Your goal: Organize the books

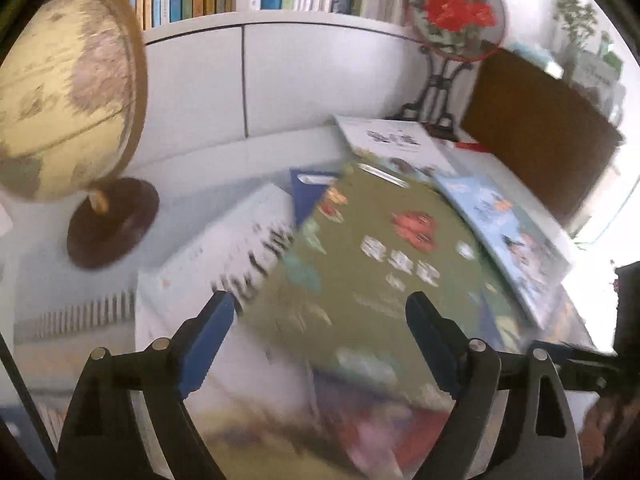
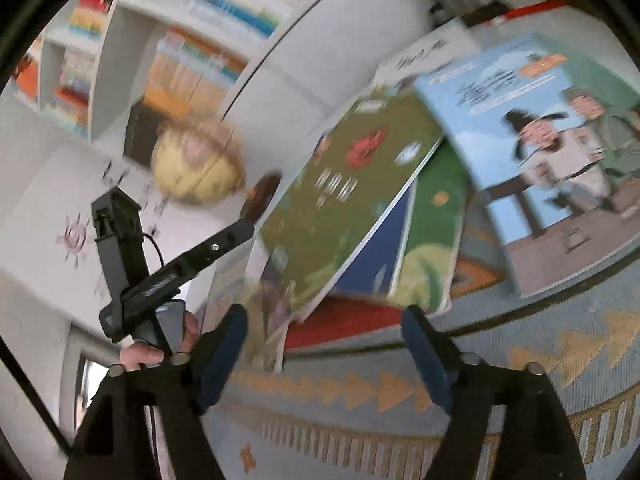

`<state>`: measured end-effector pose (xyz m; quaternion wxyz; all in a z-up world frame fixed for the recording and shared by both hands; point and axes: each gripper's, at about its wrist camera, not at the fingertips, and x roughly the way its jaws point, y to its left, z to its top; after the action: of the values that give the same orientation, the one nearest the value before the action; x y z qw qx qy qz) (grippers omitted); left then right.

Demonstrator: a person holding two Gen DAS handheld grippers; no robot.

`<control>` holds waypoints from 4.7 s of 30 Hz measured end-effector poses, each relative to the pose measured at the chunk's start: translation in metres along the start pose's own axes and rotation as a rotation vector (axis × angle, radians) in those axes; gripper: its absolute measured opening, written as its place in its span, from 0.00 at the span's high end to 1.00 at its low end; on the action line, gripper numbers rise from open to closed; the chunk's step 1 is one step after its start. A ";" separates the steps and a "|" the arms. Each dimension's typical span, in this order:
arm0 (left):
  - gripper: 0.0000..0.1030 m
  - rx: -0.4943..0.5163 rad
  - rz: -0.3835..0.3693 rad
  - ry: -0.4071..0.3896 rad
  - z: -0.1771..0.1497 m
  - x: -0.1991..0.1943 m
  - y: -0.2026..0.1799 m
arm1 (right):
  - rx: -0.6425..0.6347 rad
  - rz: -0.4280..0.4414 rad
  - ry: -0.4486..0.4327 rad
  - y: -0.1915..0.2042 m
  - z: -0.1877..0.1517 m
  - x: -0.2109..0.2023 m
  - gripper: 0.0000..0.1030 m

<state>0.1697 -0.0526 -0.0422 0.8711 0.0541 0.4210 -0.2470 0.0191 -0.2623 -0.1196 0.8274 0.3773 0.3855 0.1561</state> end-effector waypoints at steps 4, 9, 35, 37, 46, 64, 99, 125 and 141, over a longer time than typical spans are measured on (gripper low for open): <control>0.23 -0.043 -0.040 0.088 0.010 0.037 0.008 | 0.034 -0.063 -0.129 -0.006 0.008 -0.007 0.20; 0.25 -0.005 -0.147 0.118 -0.007 0.038 -0.006 | -0.015 -0.143 -0.060 0.000 0.022 0.033 0.11; 0.27 0.060 -0.225 0.085 -0.105 -0.080 -0.027 | -0.197 -0.075 0.180 0.023 -0.034 0.003 0.07; 0.27 -0.007 -0.244 0.066 -0.086 -0.073 -0.014 | -0.153 -0.055 0.137 0.017 -0.022 0.008 0.07; 0.27 0.126 -0.221 0.117 -0.061 -0.014 -0.061 | -0.039 -0.044 0.008 0.000 -0.004 0.024 0.06; 0.24 0.249 -0.225 0.090 -0.144 -0.100 -0.102 | -0.279 -0.082 0.211 0.047 -0.067 0.015 0.06; 0.47 0.074 -0.180 0.254 -0.163 -0.083 -0.048 | -0.163 -0.021 0.201 0.026 -0.066 -0.009 0.32; 0.50 0.015 -0.233 0.244 -0.193 -0.104 -0.056 | -0.152 -0.025 0.096 0.025 -0.111 -0.047 0.35; 0.50 -0.061 -0.404 0.213 -0.196 -0.102 -0.066 | -0.223 -0.181 0.094 0.011 -0.120 -0.062 0.54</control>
<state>-0.0536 -0.0118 -0.0824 0.7560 -0.0320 0.5201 -0.3962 -0.1125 -0.2286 -0.1292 0.8560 0.2389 0.4365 0.1401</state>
